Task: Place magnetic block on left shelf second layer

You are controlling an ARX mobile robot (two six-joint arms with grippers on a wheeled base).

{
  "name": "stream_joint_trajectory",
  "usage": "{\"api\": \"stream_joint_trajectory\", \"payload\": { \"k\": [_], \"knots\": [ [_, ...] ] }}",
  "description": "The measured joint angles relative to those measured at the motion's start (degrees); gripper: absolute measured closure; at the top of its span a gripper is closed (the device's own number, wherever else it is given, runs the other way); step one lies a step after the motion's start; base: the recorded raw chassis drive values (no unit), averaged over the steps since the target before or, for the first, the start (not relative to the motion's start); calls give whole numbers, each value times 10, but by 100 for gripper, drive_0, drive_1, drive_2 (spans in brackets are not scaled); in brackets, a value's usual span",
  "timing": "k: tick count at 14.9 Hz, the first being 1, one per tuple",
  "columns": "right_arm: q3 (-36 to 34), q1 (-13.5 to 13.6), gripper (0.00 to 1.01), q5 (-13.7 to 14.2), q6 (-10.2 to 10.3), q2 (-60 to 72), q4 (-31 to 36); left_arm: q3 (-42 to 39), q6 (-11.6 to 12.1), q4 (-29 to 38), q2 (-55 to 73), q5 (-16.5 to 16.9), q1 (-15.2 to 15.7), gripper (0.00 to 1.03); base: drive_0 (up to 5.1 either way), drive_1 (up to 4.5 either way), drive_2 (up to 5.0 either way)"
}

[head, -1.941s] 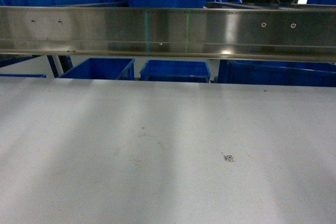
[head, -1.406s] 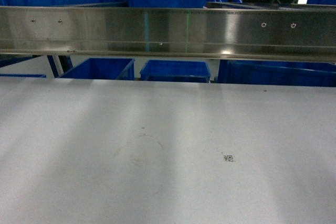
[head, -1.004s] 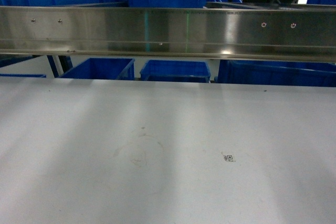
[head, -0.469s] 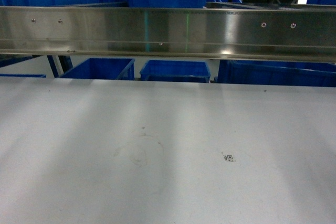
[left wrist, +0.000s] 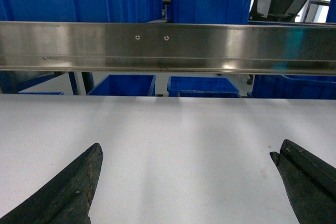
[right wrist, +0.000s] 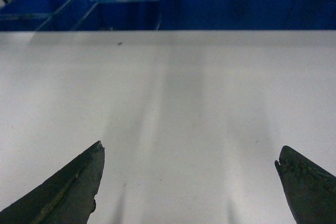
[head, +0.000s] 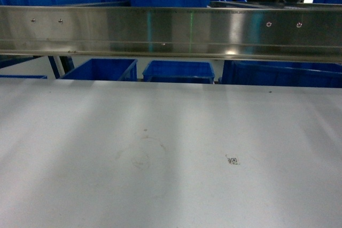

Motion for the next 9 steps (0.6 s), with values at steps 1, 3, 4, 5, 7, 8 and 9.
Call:
{"api": "stream_joint_trajectory", "payload": {
  "k": [1,3,4,5,7,8,9],
  "knots": [
    [9,4,3,-9,-14,9,-5,0,0,0,0,0,0,5,0,0,0],
    [18,13,3,-21,-32,26,-11,0,0,0,0,0,0,5,0,0,0],
    [17,14,3,-22,-31,46,-15,0,0,0,0,0,0,5,0,0,0],
    [15,17,3,-19,-29,59,-14,0,0,0,0,0,0,5,0,0,0],
    [4,22,3,-4,-24,92,22,0,0,0,0,0,0,5,0,0,0],
    [1,25,3,2,-17,111,32,0,0,0,0,0,0,5,0,0,0],
    [-6,27,3,5,-15,124,40,0,0,0,0,0,0,5,0,0,0]
  ]
}}
